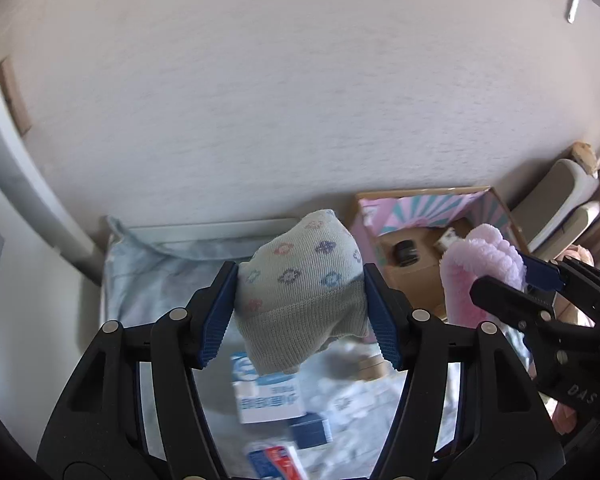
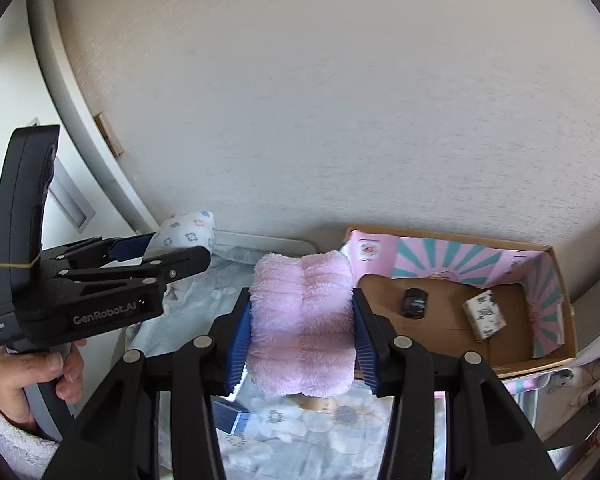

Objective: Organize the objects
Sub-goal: 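Carry the sock and pink hair band over the cardboard box with both tools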

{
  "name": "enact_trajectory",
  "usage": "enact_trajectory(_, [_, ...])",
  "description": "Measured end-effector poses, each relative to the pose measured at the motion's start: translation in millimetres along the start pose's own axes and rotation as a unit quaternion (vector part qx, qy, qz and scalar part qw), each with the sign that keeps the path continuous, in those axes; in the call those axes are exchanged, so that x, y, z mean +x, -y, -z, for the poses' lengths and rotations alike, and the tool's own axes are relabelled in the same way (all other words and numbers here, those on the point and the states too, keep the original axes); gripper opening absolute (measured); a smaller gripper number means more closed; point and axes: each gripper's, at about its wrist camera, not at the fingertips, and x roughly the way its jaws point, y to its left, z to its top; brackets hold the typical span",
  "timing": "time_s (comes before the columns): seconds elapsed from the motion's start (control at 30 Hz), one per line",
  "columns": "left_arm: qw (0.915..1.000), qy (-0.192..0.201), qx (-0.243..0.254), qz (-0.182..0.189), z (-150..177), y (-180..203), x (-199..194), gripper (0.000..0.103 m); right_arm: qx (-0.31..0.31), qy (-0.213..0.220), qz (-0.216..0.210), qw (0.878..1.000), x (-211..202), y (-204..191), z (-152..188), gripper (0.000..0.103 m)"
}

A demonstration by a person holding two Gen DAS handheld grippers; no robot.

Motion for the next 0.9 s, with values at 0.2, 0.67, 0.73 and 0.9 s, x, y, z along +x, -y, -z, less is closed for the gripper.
enact_trajectory(0.2, [0.9998,0.006,0.01,0.016,-12,45,6,0.059,0.016,0.011,0.02,1.0,-20,48,-3,0.043])
enact_trajectory(0.67, [0.9982,-0.004,0.036,0.048,-28,152,44,0.059,0.056,0.013,0.059,0.997,-47,162,2,0.043])
enact_trajectory(0.73, [0.998,-0.006,0.039,0.05,-29,164,48,0.059,0.061,0.013,0.062,0.996,-49,175,3,0.043])
enact_trajectory(0.9, [0.9981,-0.007,0.038,0.048,-29,188,60,0.059,0.064,0.009,0.062,0.996,-50,196,6,0.043])
